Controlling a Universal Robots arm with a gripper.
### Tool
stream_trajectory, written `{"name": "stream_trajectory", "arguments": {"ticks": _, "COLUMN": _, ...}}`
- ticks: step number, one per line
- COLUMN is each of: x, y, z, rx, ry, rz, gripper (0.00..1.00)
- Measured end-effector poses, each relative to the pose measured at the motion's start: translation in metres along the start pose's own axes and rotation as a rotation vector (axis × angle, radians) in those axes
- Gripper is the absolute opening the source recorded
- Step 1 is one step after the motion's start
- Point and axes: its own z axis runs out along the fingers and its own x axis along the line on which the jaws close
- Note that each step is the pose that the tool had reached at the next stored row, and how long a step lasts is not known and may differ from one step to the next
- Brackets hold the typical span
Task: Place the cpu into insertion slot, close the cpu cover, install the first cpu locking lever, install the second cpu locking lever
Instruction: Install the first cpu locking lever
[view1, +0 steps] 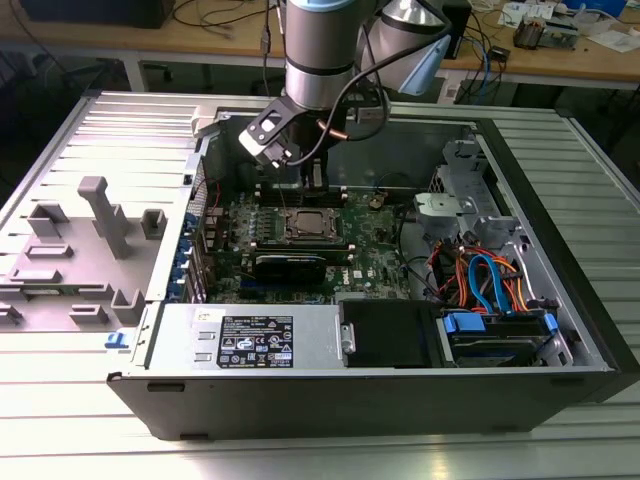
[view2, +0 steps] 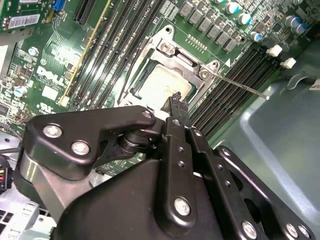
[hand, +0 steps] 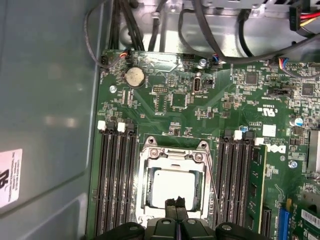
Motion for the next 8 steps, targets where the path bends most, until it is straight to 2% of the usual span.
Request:
{"name": "stream_trajectory", "arguments": {"ticks": 3, "x": 0.0000, "y": 0.0000, "z": 0.0001, "rx": 0.0024, "ry": -0.0002, "rz": -0.065, "gripper": 0.11}}
{"name": "stream_trajectory", "arguments": {"ticks": 5, "x": 0.0000, "y": 0.0000, "z": 0.0002, "rx": 0.0047, "ry": -0.0003, "rz": -0.130, "gripper": 0.11}}
{"name": "stream_trajectory", "arguments": {"ticks": 8, "x": 0.0000, "y": 0.0000, "z": 0.0002, "rx": 0.0064, "ry": -0.0005, "rz": -0.177, "gripper": 0.11}}
